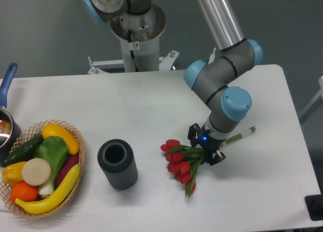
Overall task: Pick up the flowers from the table
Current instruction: 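Close the gripper around the bundled tulip stems, then lift the gripped red tulips up off the table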
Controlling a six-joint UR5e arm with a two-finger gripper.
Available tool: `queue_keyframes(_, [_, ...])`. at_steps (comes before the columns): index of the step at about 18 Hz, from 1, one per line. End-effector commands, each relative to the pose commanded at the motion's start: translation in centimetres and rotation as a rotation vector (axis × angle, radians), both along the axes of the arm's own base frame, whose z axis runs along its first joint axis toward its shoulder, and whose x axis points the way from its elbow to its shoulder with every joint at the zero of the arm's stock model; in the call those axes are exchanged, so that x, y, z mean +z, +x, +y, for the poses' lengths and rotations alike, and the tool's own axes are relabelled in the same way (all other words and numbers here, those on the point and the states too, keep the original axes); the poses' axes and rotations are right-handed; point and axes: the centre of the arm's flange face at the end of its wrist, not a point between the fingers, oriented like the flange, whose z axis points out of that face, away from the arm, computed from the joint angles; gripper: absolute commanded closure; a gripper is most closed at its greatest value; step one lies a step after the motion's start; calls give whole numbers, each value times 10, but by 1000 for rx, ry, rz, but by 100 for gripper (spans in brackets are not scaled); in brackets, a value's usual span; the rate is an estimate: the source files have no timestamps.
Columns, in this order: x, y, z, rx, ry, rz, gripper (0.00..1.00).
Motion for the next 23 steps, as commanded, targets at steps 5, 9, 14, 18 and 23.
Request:
queue_keyframes(5, [5,-1,4,21,4,8,75])
queue_keyframes(9, [17,-4,5,18,17,28,75])
queue_keyframes(14, [86,-10,12,29,154,81,73])
queue_keyframes(18, [154,-12,14,107,316,77,73])
queue_keyframes(23, [224,10,21,133,573,-28,73])
